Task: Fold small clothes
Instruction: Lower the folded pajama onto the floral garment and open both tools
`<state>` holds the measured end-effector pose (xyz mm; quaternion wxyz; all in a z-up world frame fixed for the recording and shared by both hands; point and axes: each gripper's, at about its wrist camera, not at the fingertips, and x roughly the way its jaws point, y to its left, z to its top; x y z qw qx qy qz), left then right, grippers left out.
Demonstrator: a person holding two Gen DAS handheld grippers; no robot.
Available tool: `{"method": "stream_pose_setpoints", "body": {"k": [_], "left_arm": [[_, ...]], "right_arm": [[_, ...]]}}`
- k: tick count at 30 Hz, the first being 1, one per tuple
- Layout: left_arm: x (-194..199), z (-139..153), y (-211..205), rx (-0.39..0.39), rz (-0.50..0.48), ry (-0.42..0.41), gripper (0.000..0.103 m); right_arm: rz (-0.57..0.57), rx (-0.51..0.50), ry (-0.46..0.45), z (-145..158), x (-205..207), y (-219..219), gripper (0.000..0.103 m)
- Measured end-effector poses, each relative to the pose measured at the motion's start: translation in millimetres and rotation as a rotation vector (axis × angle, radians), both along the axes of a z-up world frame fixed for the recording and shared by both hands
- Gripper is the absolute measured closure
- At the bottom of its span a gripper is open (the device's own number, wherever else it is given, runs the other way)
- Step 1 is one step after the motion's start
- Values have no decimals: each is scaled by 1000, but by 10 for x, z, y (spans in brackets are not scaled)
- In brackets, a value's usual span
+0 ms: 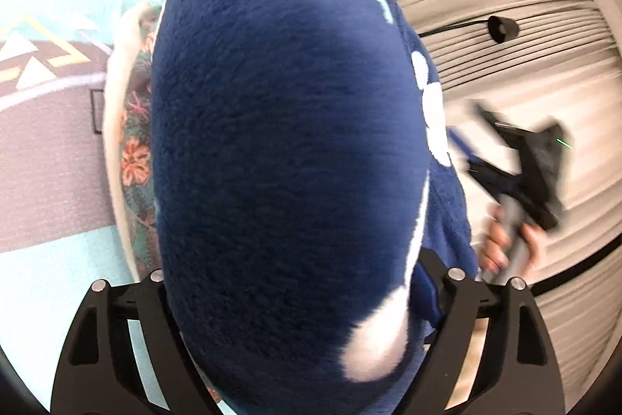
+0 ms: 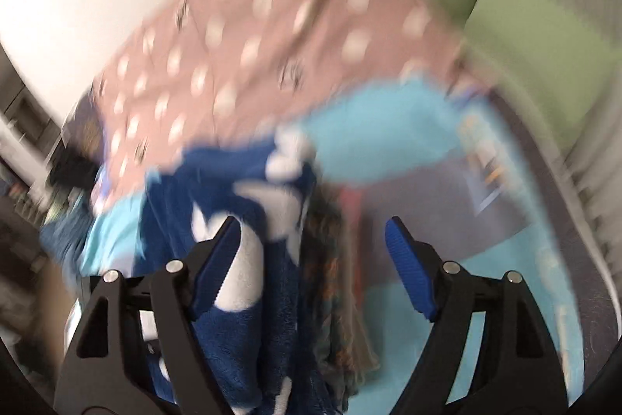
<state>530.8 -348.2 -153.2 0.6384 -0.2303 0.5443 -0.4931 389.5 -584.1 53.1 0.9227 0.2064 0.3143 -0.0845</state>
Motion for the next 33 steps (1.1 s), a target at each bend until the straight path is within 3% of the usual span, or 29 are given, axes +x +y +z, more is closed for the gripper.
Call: {"method": "stream_pose_setpoints", "body": {"k": [1, 3, 7, 12, 16, 17, 21, 24, 29, 33], "left_arm": [[-16, 37, -18, 24, 12, -11, 17], [-32, 100, -22, 61, 30, -21, 17], [-114, 223, 203, 80, 63, -65, 17], [-160, 562, 676, 161, 136, -224, 17], [-263, 615, 864, 207, 148, -283, 17], [-354, 516, 927, 215, 155, -298, 17], [-587, 715, 1154, 280, 199, -377, 15], [-781, 867, 1291, 362, 223, -469, 14], [-1253, 1175, 1501, 472, 331, -678, 14], [-1775, 1404, 1735, 498, 411, -782, 1]], "right_arm": [[28, 27, -83, 51, -41, 280, 24], [130, 83, -160, 8, -135, 683, 24], [237, -43, -57, -353, 42, 1241, 25], [187, -43, 24, -891, 184, 1049, 28], [170, -183, 19, -1119, 102, 1069, 28], [170, -200, 19, -1128, 111, 1082, 28], [152, -258, 47, -1024, 128, 1189, 28], [118, -256, 19, -821, 9, 1263, 27], [10, -243, 12, -456, -527, 1560, 18], [-4, -274, -47, -235, -1091, 1900, 7]]}}
